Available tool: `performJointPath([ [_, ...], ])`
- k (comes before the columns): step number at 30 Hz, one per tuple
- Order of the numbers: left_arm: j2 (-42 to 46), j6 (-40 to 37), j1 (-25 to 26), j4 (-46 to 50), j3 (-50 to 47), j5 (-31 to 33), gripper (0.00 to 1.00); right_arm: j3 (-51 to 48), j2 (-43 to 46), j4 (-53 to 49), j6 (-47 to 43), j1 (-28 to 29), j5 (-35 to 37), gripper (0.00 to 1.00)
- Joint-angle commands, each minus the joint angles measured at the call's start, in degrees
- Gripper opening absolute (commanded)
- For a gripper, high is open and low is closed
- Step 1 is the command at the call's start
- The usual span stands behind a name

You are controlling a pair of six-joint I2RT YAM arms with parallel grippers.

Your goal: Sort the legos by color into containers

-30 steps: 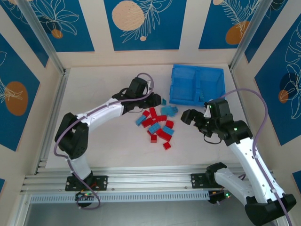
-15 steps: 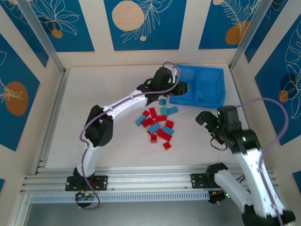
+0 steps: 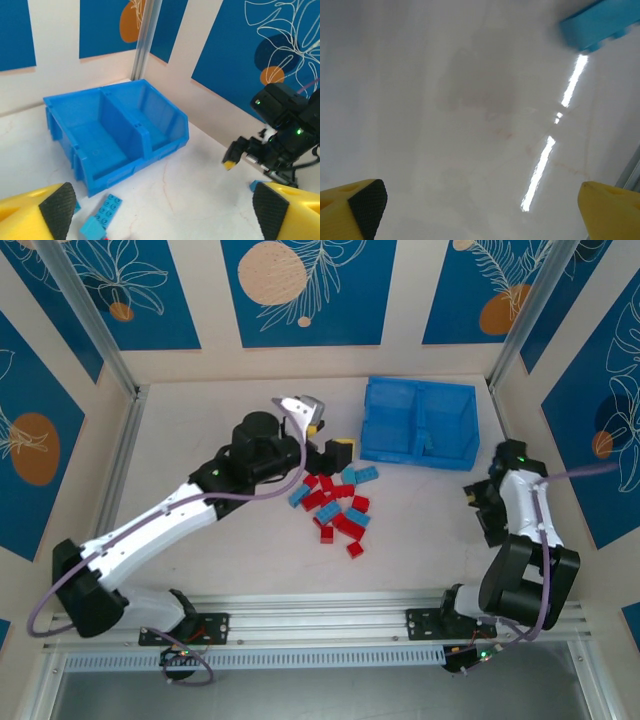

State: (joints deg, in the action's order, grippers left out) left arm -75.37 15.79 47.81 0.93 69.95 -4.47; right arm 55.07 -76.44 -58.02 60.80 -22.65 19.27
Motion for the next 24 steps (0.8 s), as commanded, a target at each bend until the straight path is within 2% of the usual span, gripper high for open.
performJointPath([
  [1,1.02,-3.84,0.34,0.43,-5.33,0.31,0.98,-2.52,-0.64,1.1,3.63,-6.98,1.98,1.0],
  [5,2.43,-3.43,0.45,0.53,-7.65,0.13,1.0,-0.98,-7.34,-1.22,1.33,-13.99,5.12,1.0],
  [8,2.17,-3.49,0.53,0.35,-7.9,-0.34,1.0,-2.25,-10.34,0.82,0.4,-19.47,-0.11,1.0],
  [10,1.79,-3.55,0.53,0.12,-7.82,-0.43,1.0,-4.53,-10.15,4.44,0.53,-21.44,-2.82,1.0],
  [16,0.96,-3.23,0.55,-0.05,-7.92,-0.33,1.0,-6.73,-10.92,9.28,0.7,-24.83,-3.74,1.0],
  [18,0.91,-2.97,0.54,-0.23,-8.33,0.28,1.0,-7.07,-11.75,10.01,0.86,-26.26,-4.37,0.94],
  [20,0.76,-2.87,0.53,-0.39,-8.6,0.35,1.0,-7.86,-11.98,11.1,1.27,-27.5,-4.06,0.81],
  [24,0.26,-2.44,0.53,-0.93,-9.09,0.69,1.0,-9.82,-10.88,13.73,1.35,-28.15,-4.6,0.64],
])
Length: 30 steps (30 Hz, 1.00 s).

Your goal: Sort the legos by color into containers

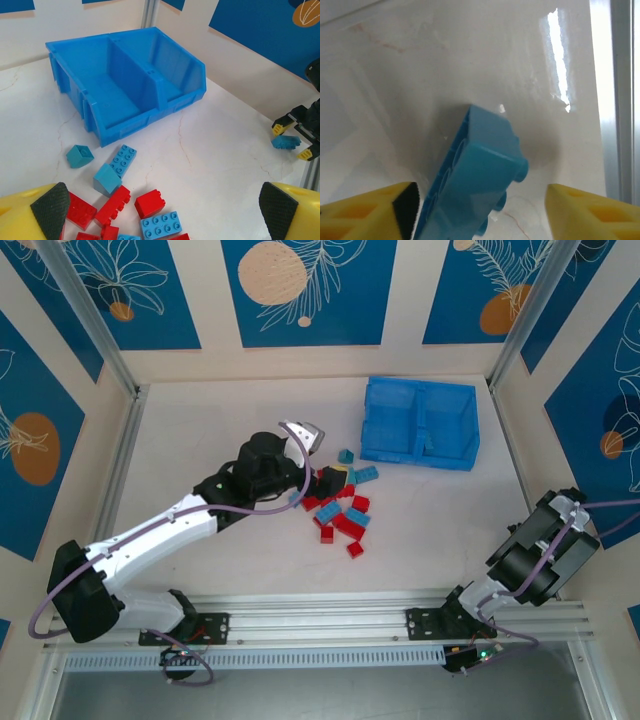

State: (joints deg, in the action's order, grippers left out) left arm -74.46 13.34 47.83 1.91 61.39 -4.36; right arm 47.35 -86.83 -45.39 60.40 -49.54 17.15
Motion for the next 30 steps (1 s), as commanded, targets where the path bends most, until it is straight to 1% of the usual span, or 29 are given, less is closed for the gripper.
performJointPath([
  [1,-0.87,0.02,0.51,-1.91,-0.42,0.63,1.0,-2.65,-0.05,1.63,1.97,-1.26,-2.36,0.6],
  [6,-1.07,0.29,0.51,-1.65,-0.4,0.67,1.0,-4.3,1.88,3.25,2.48,-1.35,-1.58,0.41],
  [10,-0.87,0.19,0.51,-1.39,-0.66,1.45,1.0,-6.64,5.6,4.44,2.12,-0.94,-3.14,0.27],
  [12,-0.69,0.28,0.52,-1.39,-0.77,1.55,1.0,-7.74,9.08,4.55,1.78,0.25,-3.74,0.23],
  [15,-0.23,0.53,0.55,-1.5,-1.0,1.69,1.0,-8.2,16.58,2.1,1.45,3.38,-3.96,0.21],
  [18,1.35,0.85,0.55,-0.92,-1.27,2.58,1.0,-7.23,27.48,-0.82,0.66,10.44,-5.39,0.19],
  [19,2.2,0.94,0.5,-0.57,-1.44,3.14,1.0,-6.45,31.41,-0.89,0.24,14.89,-4.49,0.17],
  [21,4.43,1.18,0.52,0.37,-2.0,4.43,1.0,-4.3,38.14,1.08,-1.7,23.41,-2.68,0.16],
  [23,7.05,1.23,0.51,2.02,-2.86,6.77,1.0,-1.56,40.89,7.94,-8.71,32.25,-1.62,0.16],
  [25,9.4,1.06,0.48,4.48,-3.54,9.77,1.0,2.62,37.95,13.26,-19.03,38.79,-0.87,0.16],
  [26,10.52,0.86,0.5,6.06,-3.87,11.43,1.0,6.04,33.9,13.65,-22.98,41.52,0.38,0.17],
  [27,11.42,0.73,0.51,7.35,-4.19,12.61,1.0,9.63,29.46,13.34,-27.16,43.0,0.03,0.17],
  [28,12.39,0.5,0.51,8.55,-4.69,13.78,1.0,14.15,23.17,11.8,-31.17,44.44,0.0,0.17],
  [30,14.16,0.43,0.43,9.87,-5.97,15.0,1.0,24.41,11.24,6.64,-35.18,45.52,0.62,0.17],
])
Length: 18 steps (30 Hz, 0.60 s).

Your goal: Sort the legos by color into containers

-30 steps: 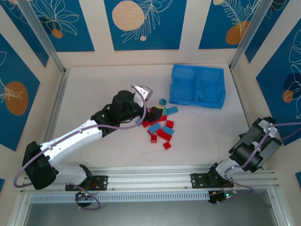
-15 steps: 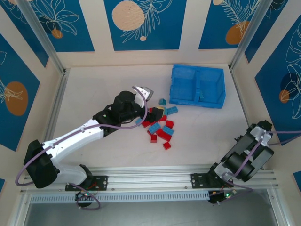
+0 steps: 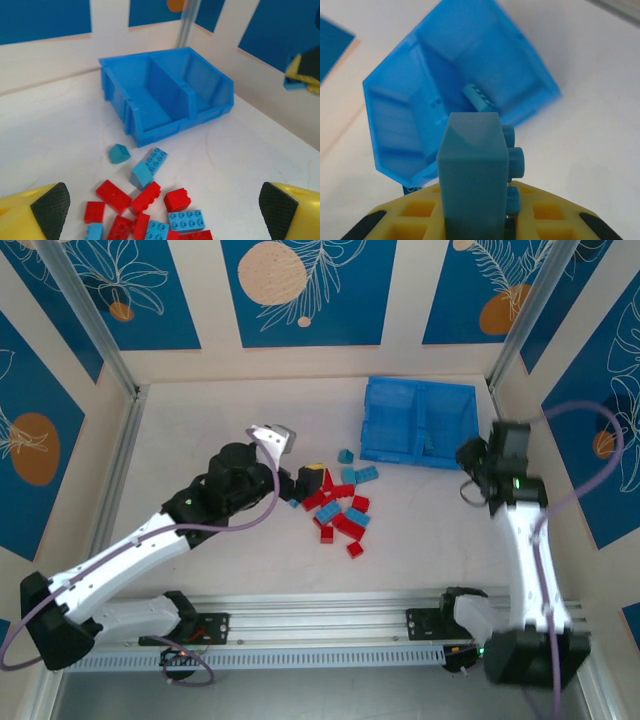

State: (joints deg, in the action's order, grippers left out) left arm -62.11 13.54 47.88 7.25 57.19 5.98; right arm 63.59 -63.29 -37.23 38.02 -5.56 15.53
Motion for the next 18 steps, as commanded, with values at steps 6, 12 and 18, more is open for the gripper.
performJointPath([
  [6,6.54,2.16,0.33,8.07,-5.47,6.9,1.0,28.7,-39.99,-4.86,-17.01,-0.16,-0.13,0.19],
  [12,9.44,3.13,0.29,11.3,-7.97,8.48,1.0,42.37,-56.28,-9.45,-14.52,-1.6,-1.08,0.28],
  [18,6.51,6.56,0.02,18.74,-5.67,10.72,1.0,46.58,-57.42,-12.29,-14.41,-1.65,-0.21,0.57],
])
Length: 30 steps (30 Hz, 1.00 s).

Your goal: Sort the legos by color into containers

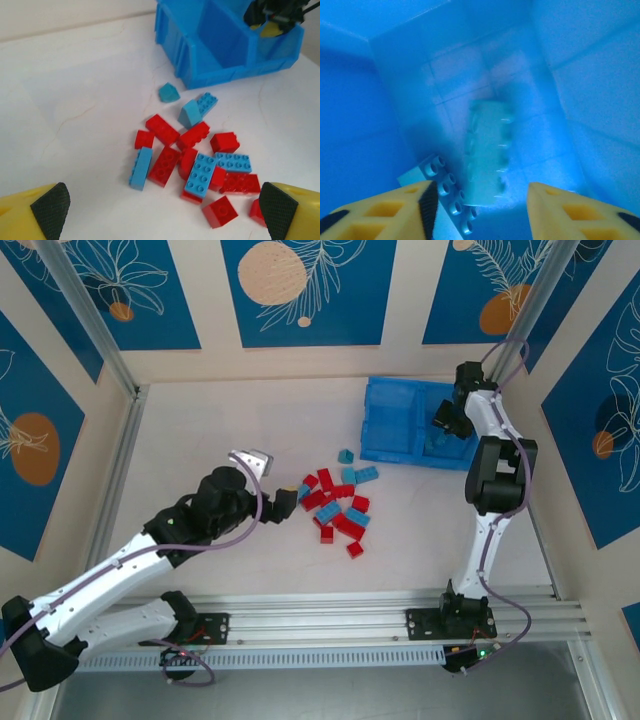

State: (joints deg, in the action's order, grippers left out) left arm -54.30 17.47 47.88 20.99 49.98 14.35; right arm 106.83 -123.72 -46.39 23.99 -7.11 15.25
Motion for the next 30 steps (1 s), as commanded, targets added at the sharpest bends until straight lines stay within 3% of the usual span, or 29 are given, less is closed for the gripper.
performJointPath([
  [1,-2.38,3.42,-0.19,5.83,1.94,2.35,1.0,3.13,4.32,-3.18,-0.19,-0.11,-0.25,0.58],
  [5,-8.98,9.02,-1.89,7.44,3.96,-1.49,1.0,-1.95,13.56,-3.89,0.79,1.31,-2.17,0.57],
  [9,-17.11,12.71,-2.42,6.35,7.06,-7.95,0.98,-16.41,30.58,-1.6,1.85,5.31,-9.69,0.58],
  [13,-24.53,15.04,-1.72,1.35,9.44,-17.71,0.96,-32.06,48.45,-0.4,3.5,12.92,-23.14,0.59],
  [15,-28.75,14.85,-0.02,1.19,11.91,-19.26,0.95,-36.06,54.6,-3.4,4.4,18.96,-25.74,0.61],
  [17,-32.6,16.25,2.25,3.94,15.36,-17.31,0.93,-38.98,59.9,-7.7,6.15,26.08,-23.23,0.63],
  [20,-35.23,19.94,6.99,5.74,16.5,-10.19,0.89,-41.58,65.87,-14.69,10.84,31.5,-15.0,0.64],
  [22,-37.13,22.32,9.98,6.68,16.68,-6.58,0.89,-43.04,69.04,-16.1,12.03,31.68,-14.9,0.69],
  [26,-41.74,27.99,13.23,6.51,16.21,-0.94,0.88,-43.43,71.71,-17.46,12.14,31.48,-14.96,0.86],
  [30,-45.32,29.96,13.65,7.18,17.17,3.95,0.86,-43.99,71.9,-17.91,12.28,31.57,-17.26,0.91],
])
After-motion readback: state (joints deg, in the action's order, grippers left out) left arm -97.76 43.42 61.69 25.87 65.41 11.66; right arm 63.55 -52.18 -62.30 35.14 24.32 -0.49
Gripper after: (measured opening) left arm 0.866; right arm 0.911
